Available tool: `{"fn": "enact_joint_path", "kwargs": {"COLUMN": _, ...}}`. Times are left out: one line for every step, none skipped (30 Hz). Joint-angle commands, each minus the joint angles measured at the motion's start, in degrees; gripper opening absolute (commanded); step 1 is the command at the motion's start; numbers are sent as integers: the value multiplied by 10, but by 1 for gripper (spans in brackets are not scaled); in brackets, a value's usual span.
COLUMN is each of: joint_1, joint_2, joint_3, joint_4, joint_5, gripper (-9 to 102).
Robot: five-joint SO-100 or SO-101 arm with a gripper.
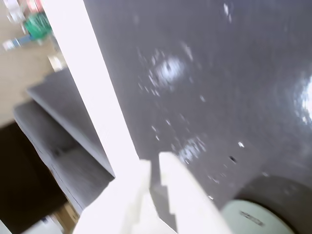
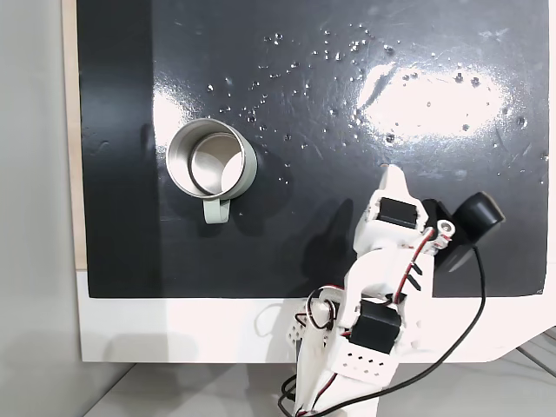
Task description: Grasp a cube and put it in the cup.
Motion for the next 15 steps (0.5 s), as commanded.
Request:
{"fn": "enact_joint_path", "kwargs": {"joint_1": 49, "joint_2": -58, "joint_3": -103, "joint_4": 18, "joint_5": 21, "gripper": 0}}
{"fn": "enact_joint_path", "kwargs": {"joint_1": 64, "joint_2": -79, "joint_3": -125, "joint_4": 25, "joint_5": 31, "gripper": 0}}
{"fn": "enact_joint_path", "kwargs": {"joint_1": 80, "joint_2": -100, "joint_3": -144, "joint_4": 33, "joint_5": 40, "gripper": 0}}
{"fn": "enact_joint_path", "kwargs": {"joint_1": 98, "joint_2": -120, "joint_3": -163, "joint_4": 40, "joint_5": 50, "gripper": 0}}
{"fn": "enact_joint_path", "kwargs": {"joint_1": 115, "joint_2": -140, "joint_3": -179, "joint_4": 48, "joint_5": 60, "gripper": 0}}
{"fn": "enact_joint_path", "kwargs": {"joint_1": 133, "joint_2": -159, "joint_3": -195, "joint_4": 59, "joint_5": 69, "gripper": 0}}
{"fn": "enact_joint_path", "kwargs": {"joint_1": 152, "joint_2": -178, "joint_3": -210, "joint_4": 69, "joint_5": 77, "gripper": 0}}
{"fn": "enact_joint_path", "kwargs": {"joint_1": 171, "joint_2": -197, "joint_3": -222, "joint_4": 80, "joint_5": 85, "gripper": 0}}
{"fn": "enact_joint_path", "kwargs": {"joint_1": 188, "joint_2": -213, "joint_3": -234, "joint_4": 90, "joint_5": 90, "gripper": 0}}
{"fn": "enact_joint_path", "kwargs": {"joint_1": 205, "joint_2": -228, "joint_3": -245, "joint_4": 98, "joint_5": 93, "gripper": 0}}
{"fn": "enact_joint_path", "kwargs": {"joint_1": 221, "joint_2": -241, "joint_3": -255, "joint_4": 105, "joint_5": 94, "gripper": 0}}
{"fn": "enact_joint_path", "kwargs": {"joint_1": 236, "joint_2": -252, "joint_3": -265, "joint_4": 110, "joint_5": 94, "gripper": 0}}
{"fn": "enact_joint_path", "kwargs": {"joint_1": 249, "joint_2": -263, "joint_3": -274, "joint_4": 115, "joint_5": 95, "gripper": 0}}
{"fn": "enact_joint_path", "kwargs": {"joint_1": 261, "joint_2": -272, "joint_3": -287, "joint_4": 123, "joint_5": 95, "gripper": 0}}
{"fn": "enact_joint_path", "kwargs": {"joint_1": 272, "joint_2": -283, "joint_3": -299, "joint_4": 131, "joint_5": 95, "gripper": 0}}
